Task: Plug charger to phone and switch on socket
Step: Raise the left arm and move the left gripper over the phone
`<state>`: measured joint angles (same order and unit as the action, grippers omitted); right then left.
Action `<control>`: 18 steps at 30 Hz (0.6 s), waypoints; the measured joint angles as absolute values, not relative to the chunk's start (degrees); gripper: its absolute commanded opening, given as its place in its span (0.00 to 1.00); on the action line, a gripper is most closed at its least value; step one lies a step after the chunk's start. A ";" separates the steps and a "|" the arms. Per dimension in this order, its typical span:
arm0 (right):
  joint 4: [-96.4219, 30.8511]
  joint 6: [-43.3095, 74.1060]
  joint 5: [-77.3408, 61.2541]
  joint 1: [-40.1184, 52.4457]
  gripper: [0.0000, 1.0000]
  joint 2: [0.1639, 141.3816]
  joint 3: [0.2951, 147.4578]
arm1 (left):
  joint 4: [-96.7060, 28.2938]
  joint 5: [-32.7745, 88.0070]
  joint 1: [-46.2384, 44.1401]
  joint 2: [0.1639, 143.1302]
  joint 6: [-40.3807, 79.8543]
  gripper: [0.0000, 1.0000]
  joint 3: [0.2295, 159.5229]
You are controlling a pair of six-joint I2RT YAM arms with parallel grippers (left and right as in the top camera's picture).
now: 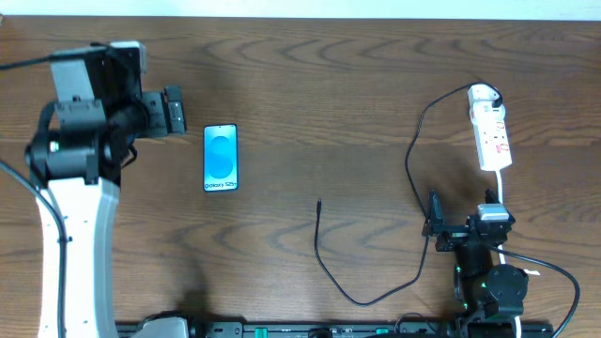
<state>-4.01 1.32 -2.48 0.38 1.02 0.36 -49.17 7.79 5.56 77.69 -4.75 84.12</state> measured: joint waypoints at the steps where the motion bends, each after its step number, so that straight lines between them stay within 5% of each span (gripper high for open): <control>1: -4.01 1.32 -2.48 0.38 0.99 1.02 0.36 | -50.59 7.79 5.43 78.85 -4.73 0.98 85.34; 18: -4.01 1.32 -2.48 0.38 0.99 1.02 0.36 | -58.00 6.85 -0.91 91.79 -4.73 0.98 89.76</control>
<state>-4.01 1.32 -2.48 0.38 1.02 0.36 -58.00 6.85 -0.91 91.79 -4.73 89.76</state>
